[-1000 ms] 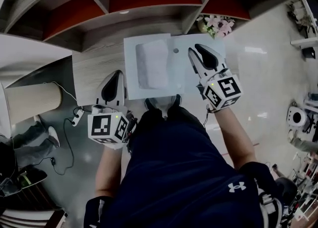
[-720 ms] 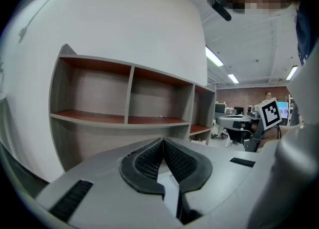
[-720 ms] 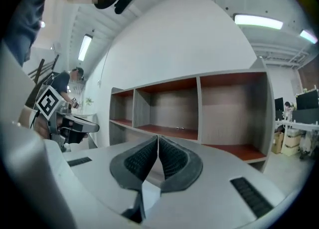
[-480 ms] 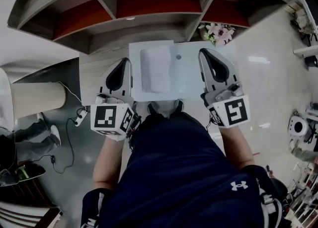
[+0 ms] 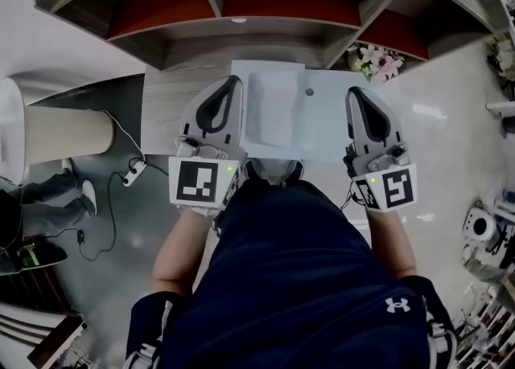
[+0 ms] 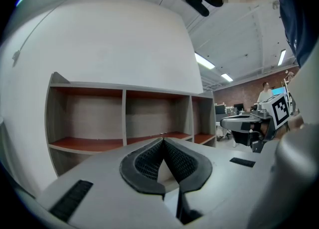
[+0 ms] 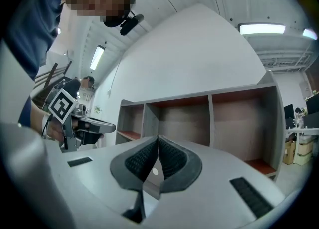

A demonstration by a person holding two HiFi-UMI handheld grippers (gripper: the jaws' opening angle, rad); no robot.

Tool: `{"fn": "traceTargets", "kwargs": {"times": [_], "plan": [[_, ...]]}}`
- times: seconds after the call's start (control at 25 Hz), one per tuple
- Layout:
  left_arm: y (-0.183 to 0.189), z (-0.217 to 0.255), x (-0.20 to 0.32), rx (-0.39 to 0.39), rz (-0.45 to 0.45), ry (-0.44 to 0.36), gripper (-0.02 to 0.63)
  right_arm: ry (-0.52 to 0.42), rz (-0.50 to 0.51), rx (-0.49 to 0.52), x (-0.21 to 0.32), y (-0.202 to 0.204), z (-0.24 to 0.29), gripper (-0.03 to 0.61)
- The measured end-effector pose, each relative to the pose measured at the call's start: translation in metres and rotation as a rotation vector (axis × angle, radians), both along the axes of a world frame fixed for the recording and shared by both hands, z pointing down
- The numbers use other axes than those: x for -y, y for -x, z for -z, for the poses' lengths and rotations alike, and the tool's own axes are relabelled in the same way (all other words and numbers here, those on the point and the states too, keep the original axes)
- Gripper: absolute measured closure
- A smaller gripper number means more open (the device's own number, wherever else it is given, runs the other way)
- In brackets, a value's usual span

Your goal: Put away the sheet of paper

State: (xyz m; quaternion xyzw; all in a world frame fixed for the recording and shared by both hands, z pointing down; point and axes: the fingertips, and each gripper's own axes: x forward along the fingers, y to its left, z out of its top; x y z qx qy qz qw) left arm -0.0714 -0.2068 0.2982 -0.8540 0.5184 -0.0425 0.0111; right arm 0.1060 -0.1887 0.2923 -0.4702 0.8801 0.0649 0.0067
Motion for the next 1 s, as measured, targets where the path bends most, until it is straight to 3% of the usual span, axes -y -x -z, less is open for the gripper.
{"fn": "traceTargets", "kwargs": {"times": [0.36, 0.56, 1.0], "plan": [[0.009, -0.020, -0.001, -0.002, 0.006, 0.034, 0.598, 0.052, -0.017, -0.037, 0.001, -0.005, -0.015, 0.563], [0.012, -0.021, -0.002, 0.007, 0.004, 0.031, 0.598, 0.065, -0.008, 0.004, -0.001, -0.001, -0.016, 0.563], [0.018, -0.021, -0.008, 0.009, 0.009, 0.033, 0.598, 0.083, -0.024, -0.005, -0.005, 0.003, -0.021, 0.563]]}}
